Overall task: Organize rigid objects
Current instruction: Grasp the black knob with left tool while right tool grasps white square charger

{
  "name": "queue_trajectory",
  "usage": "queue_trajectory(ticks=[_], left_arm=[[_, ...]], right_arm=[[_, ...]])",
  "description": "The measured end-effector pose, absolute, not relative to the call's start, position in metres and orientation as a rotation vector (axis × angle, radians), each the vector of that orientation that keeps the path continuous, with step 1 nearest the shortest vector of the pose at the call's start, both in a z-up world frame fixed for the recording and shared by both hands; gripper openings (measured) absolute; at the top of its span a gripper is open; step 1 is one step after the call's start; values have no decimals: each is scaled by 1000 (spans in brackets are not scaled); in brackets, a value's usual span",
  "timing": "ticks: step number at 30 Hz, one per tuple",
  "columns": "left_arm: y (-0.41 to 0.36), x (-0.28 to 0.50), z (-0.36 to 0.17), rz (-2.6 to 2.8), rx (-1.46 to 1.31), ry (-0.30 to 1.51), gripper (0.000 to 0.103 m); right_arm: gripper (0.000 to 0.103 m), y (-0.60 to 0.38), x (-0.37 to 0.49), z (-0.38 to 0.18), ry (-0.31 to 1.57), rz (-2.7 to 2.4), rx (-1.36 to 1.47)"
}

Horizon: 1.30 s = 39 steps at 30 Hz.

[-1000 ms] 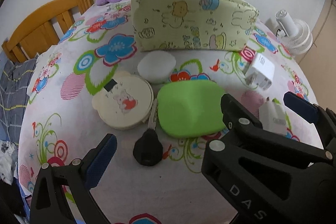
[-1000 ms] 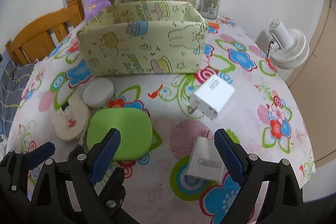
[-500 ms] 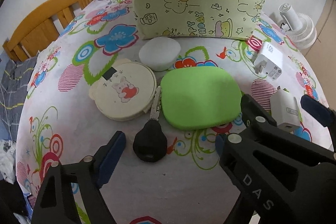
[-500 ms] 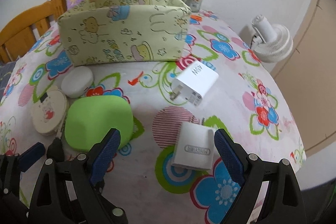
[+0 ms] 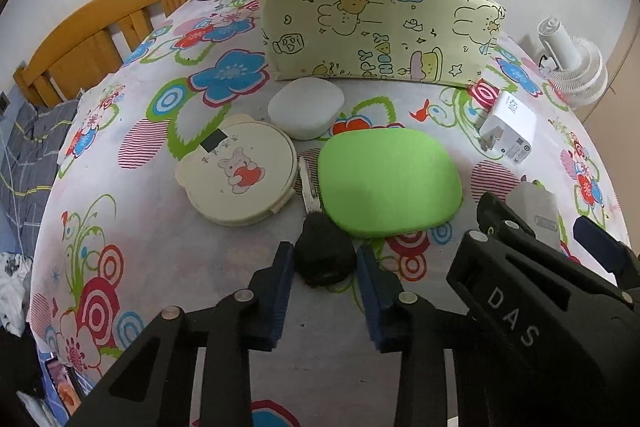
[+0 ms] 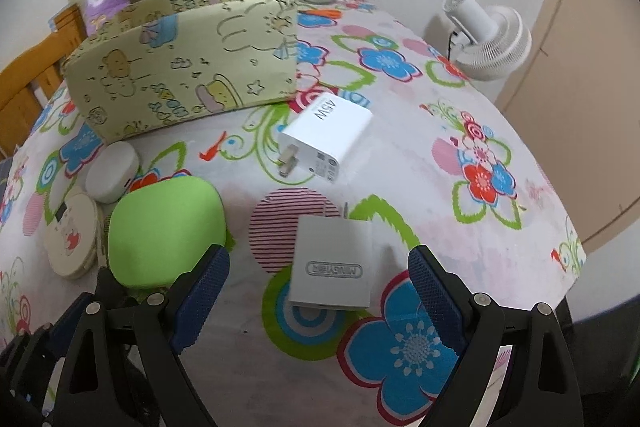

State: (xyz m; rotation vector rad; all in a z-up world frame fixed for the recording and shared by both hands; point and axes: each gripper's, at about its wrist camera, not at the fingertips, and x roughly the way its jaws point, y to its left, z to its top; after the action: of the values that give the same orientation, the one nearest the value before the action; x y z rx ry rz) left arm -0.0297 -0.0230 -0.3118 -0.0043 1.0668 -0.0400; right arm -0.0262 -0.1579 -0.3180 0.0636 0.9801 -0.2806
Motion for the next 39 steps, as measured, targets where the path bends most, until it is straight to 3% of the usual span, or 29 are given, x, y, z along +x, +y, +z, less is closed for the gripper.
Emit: queue_trajectory(ticks=[7,13,39], left_arm=[[-25,-29,-311,-30,3,1067,32],[-27,-28,-311,-20,9,1073,32],[-27,-10,-246,-32,-26,931,31]], right_arm=[[91,-161,-24,-324,1014,-251,102],[43,-163,-21,-327,1054,-227,108],[43,-152,-5,-249,889,-157,115]])
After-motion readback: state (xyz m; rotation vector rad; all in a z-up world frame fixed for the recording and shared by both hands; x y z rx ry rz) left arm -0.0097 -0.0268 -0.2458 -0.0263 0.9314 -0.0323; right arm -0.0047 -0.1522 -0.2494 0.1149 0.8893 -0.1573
